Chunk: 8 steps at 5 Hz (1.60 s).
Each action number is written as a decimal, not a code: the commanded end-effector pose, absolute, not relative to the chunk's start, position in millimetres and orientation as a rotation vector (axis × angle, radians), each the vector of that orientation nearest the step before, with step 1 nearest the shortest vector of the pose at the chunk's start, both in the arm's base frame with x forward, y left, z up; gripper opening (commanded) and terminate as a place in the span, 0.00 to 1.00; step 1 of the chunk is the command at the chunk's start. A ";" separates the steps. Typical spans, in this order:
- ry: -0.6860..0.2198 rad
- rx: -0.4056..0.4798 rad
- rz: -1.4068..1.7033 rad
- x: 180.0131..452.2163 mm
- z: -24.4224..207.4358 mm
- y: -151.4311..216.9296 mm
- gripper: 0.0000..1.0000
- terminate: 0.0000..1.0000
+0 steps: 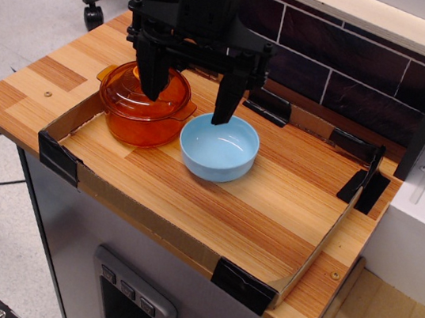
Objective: Take lid off pot
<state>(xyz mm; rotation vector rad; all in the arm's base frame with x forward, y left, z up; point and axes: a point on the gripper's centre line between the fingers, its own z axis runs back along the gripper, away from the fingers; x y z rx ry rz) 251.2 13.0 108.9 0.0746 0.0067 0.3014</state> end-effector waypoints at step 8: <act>-0.040 0.060 0.343 304.3 75.8 111.7 1.00 0.00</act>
